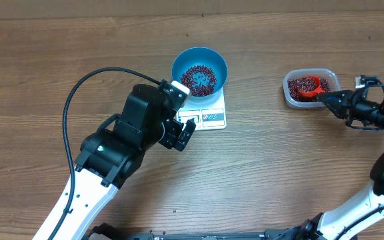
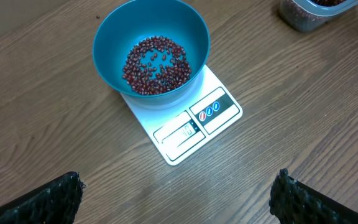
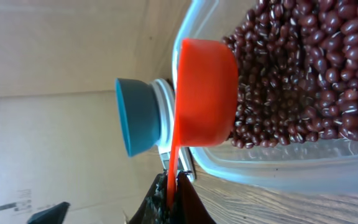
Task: Scoop item into bowl and weigh 150g on scale
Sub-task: 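Carry the filled scoop with the right gripper toward the teal bowl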
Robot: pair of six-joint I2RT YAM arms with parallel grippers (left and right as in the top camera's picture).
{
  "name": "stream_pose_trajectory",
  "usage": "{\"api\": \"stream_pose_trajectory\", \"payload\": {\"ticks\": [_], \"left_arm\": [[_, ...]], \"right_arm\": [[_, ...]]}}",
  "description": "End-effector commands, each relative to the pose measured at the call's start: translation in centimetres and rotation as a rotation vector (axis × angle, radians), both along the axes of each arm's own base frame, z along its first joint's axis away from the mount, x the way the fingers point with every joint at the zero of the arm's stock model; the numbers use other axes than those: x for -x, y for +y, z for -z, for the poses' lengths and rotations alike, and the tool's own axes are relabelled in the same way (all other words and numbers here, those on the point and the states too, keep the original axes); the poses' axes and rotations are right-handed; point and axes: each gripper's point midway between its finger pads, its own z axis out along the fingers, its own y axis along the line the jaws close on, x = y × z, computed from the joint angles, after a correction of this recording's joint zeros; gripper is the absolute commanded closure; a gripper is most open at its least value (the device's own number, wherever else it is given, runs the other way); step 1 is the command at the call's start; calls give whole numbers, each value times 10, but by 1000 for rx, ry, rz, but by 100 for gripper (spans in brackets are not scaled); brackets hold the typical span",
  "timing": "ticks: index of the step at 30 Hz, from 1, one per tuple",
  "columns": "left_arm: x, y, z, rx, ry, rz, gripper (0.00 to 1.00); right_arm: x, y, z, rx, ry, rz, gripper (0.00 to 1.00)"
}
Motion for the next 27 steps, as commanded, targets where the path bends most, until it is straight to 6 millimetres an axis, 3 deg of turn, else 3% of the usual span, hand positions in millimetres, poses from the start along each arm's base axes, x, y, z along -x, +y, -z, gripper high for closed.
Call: {"api": "stream_pose_trajectory", "payload": {"ticks": [1, 22, 27], "left_arm": [[-3, 2, -10, 14, -20, -21, 1], [-3, 2, -10, 14, -20, -21, 1], [-3, 2, -10, 14, -20, -21, 0]], "right_arm": [[2, -5, -4, -57, -26, 23, 97], [6, -1, -14, -82, -91, 0, 97], [7, 3, -27, -122, -161, -8, 97]]}}
